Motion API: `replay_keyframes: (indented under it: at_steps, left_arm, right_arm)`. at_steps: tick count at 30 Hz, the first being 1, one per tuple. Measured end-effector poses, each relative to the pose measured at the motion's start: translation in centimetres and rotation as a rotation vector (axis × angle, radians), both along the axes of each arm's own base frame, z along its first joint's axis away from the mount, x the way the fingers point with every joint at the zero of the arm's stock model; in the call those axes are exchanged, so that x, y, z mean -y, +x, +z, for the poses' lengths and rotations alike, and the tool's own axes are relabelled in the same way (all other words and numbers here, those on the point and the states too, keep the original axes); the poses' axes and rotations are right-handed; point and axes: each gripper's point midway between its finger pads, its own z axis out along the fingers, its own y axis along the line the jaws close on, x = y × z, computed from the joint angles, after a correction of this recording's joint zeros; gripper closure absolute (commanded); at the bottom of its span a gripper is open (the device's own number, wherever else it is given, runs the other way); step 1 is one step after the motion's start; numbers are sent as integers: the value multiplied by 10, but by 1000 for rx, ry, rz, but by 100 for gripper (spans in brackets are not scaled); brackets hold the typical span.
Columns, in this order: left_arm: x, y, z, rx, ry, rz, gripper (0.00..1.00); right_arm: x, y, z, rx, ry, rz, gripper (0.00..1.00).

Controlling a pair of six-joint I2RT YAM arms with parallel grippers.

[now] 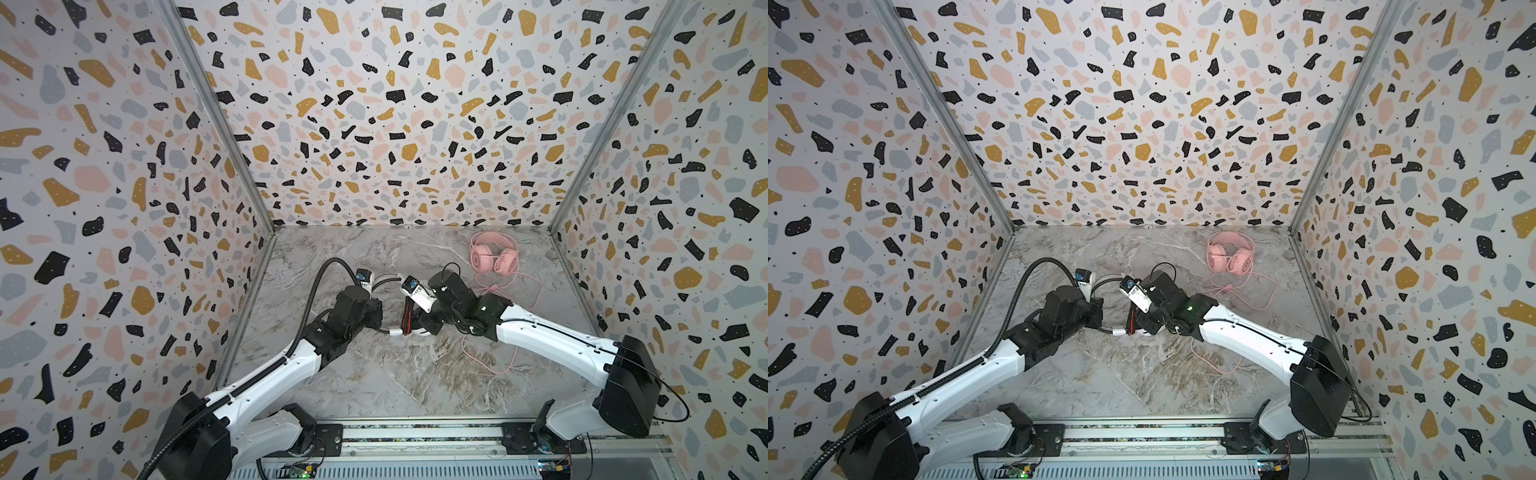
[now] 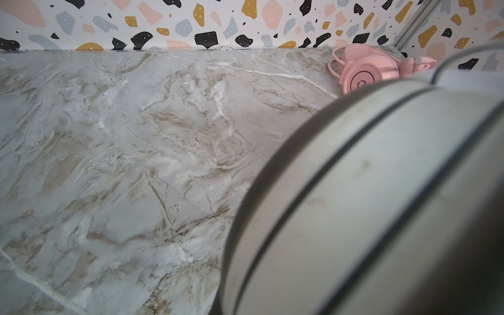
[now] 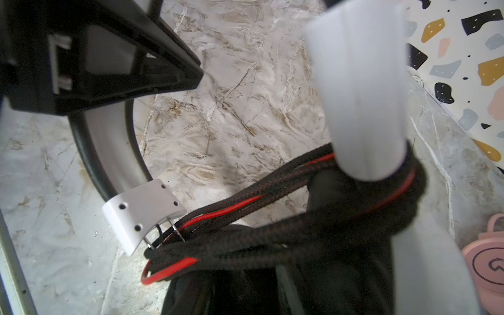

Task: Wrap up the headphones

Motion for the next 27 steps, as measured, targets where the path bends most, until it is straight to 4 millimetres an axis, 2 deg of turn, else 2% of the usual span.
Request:
replay_keyframes:
  at_steps: [9,11,12,13,14,16,18,22,27]
  left_arm:
    - [3,1,4,9,-22,-14,100]
    - [4,2,5,13,-29,-13,100]
    - [3,3,6,17,-34,-11,100]
    - [4,4,8,22,-41,-12,100]
    - [5,5,9,25,-47,-15,100]
    - [7,4,11,28,-59,-27,100]
    - [9,3,11,22,-65,-36,100]
    - [9,2,9,15,-62,-39,100]
    - [8,2,8,8,-61,-36,100]
  right_arm:
    - [3,6,3,16,5,-28,60]
    - [4,6,8,21,18,-32,84]
    - [4,5,10,17,26,-35,87]
    - [4,6,13,18,41,-39,86]
    - [5,6,16,15,53,-43,81]
    - [6,7,20,17,69,-51,63]
    - [8,9,21,22,68,-55,56]
    - [8,9,21,16,71,-56,49]
    - [7,6,23,8,79,-48,48]
